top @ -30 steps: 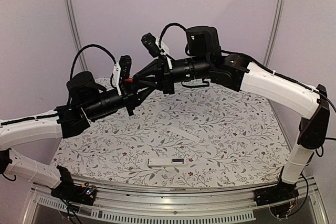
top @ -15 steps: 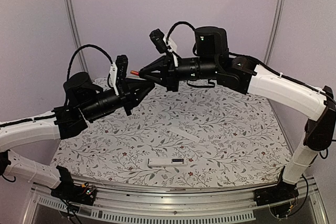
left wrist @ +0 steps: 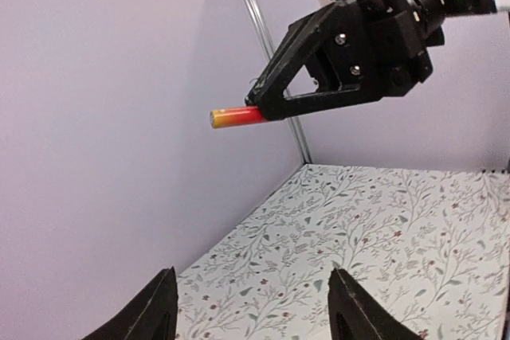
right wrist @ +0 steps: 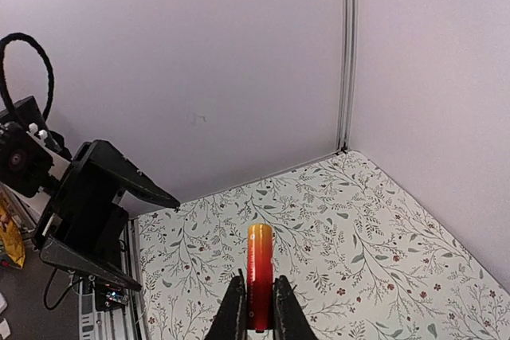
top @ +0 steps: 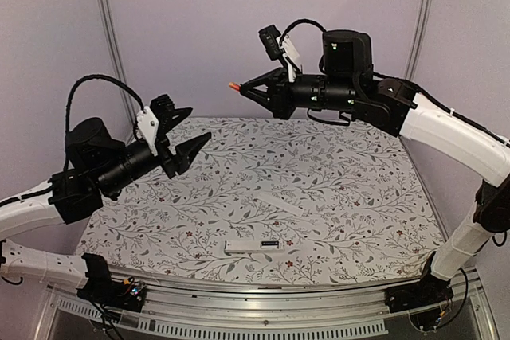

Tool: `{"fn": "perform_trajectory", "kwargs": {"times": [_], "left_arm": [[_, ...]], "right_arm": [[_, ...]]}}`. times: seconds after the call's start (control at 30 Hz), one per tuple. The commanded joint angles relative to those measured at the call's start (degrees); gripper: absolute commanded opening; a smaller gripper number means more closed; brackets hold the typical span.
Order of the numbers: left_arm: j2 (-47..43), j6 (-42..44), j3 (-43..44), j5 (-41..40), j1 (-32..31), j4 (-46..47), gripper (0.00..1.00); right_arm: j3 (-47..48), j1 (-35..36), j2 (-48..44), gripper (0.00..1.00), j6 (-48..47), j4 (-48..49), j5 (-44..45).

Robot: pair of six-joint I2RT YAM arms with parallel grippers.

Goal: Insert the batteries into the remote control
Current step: Pass from the right arm to the left

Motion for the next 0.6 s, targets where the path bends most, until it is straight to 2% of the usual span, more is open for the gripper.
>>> {"fn": "perform_trajectory", "kwargs": {"times": [0.0,0.17,0.27,0.33,0.57], "left_arm": [[-1.83,24.8,-4.15,-14.93,-6.49,0.63,0.66],[1.09,50.33,-8.64,-23.78,-12.25,12.83,0.69],[3.74,61.63,-12.01,-26.69,-13.44,24.37,0.69],[4.91,65.92,-12.76,-27.27,-13.85,30.27,0.69],[8.44,70.52,-13.34,-28.71,-16.2,35.83,0.69]], "right_arm": [[-0.78,-0.21,-0.74,0.0,5.13,-5.91,3.33],[-1.15,0.27,-0.62,0.0,7.24,-8.63,5.02],[-1.73,1.34,-1.07,0.0,7.73,-8.77,5.57],[-1.83,2.07,-1.08,0.0,7.78,-9.39,5.79],[-4.57,3.21,-1.78,0.0,8.74,-9.35,5.24]]}}
